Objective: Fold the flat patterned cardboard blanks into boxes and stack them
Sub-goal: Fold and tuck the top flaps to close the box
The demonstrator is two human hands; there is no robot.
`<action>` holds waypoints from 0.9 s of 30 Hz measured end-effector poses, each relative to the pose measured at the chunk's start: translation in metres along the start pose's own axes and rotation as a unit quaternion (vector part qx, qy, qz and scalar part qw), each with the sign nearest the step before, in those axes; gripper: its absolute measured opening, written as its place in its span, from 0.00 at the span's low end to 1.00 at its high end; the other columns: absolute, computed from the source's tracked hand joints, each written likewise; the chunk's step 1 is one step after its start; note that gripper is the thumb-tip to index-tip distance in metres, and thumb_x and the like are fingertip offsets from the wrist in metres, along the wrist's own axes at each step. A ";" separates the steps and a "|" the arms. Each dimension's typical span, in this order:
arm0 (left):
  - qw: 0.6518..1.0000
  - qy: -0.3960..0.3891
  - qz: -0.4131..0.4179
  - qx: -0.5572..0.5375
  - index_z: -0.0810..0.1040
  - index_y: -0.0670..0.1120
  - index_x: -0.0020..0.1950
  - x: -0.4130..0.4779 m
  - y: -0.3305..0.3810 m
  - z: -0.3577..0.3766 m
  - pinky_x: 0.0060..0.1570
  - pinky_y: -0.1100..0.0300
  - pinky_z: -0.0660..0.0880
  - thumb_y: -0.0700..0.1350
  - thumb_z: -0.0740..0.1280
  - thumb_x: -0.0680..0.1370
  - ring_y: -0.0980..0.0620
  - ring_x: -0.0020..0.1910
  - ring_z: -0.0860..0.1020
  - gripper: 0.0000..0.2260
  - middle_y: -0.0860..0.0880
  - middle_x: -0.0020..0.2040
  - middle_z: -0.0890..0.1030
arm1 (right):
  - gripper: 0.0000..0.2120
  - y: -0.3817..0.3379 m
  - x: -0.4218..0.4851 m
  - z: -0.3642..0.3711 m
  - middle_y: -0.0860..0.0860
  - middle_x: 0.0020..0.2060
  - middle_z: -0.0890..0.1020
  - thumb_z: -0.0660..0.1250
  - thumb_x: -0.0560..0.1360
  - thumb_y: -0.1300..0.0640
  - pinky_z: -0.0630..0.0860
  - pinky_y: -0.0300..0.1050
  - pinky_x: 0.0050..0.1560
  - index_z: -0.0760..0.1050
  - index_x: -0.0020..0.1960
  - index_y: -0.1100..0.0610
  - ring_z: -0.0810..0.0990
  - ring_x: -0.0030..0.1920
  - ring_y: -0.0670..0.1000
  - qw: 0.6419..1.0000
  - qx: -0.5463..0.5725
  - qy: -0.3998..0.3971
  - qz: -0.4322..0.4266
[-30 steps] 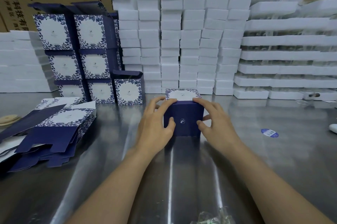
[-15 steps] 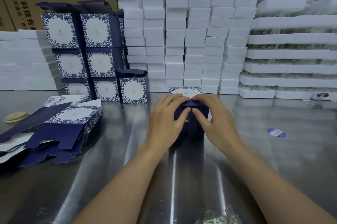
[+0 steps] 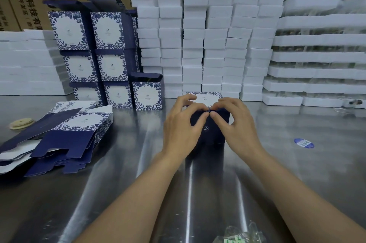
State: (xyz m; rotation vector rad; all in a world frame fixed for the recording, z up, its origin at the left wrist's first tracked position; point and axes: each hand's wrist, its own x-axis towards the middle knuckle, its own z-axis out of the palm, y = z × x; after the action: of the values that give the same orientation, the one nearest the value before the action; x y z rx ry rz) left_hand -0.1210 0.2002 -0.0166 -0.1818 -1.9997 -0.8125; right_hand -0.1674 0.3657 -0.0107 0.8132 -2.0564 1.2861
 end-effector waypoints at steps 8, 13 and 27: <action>1.000 0.014 -0.002 0.010 0.84 0.57 0.50 0.001 -0.001 0.007 0.57 0.55 0.76 0.53 0.72 0.80 0.62 0.61 0.76 0.02 0.64 0.64 0.75 | 0.04 -0.001 0.001 0.005 0.40 0.58 0.79 0.72 0.81 0.55 0.71 0.58 0.68 0.83 0.52 0.45 0.75 0.63 0.47 1.000 -0.018 0.008 0.003; 0.999 0.006 -0.003 -0.033 0.85 0.60 0.50 0.003 -0.007 0.001 0.56 0.64 0.74 0.54 0.74 0.78 0.63 0.64 0.77 0.02 0.64 0.65 0.75 | 0.06 0.001 -0.001 -0.004 0.38 0.55 0.81 0.73 0.79 0.56 0.74 0.48 0.65 0.82 0.52 0.46 0.78 0.61 0.43 1.000 0.015 0.009 -0.015; 0.992 -0.015 -0.052 -0.111 0.88 0.58 0.49 0.011 -0.013 -0.007 0.46 0.61 0.76 0.49 0.78 0.77 0.58 0.62 0.80 0.04 0.61 0.59 0.82 | 0.07 0.007 -0.001 -0.009 0.38 0.56 0.80 0.72 0.81 0.57 0.70 0.32 0.61 0.80 0.50 0.45 0.77 0.62 0.40 1.000 0.020 -0.005 -0.020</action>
State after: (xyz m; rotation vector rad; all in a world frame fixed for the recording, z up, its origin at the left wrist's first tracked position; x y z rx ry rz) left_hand -0.1273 0.1833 -0.0117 -0.2201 -1.9566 -1.1049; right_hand -0.1707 0.3767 -0.0117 0.8760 -2.0187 1.3065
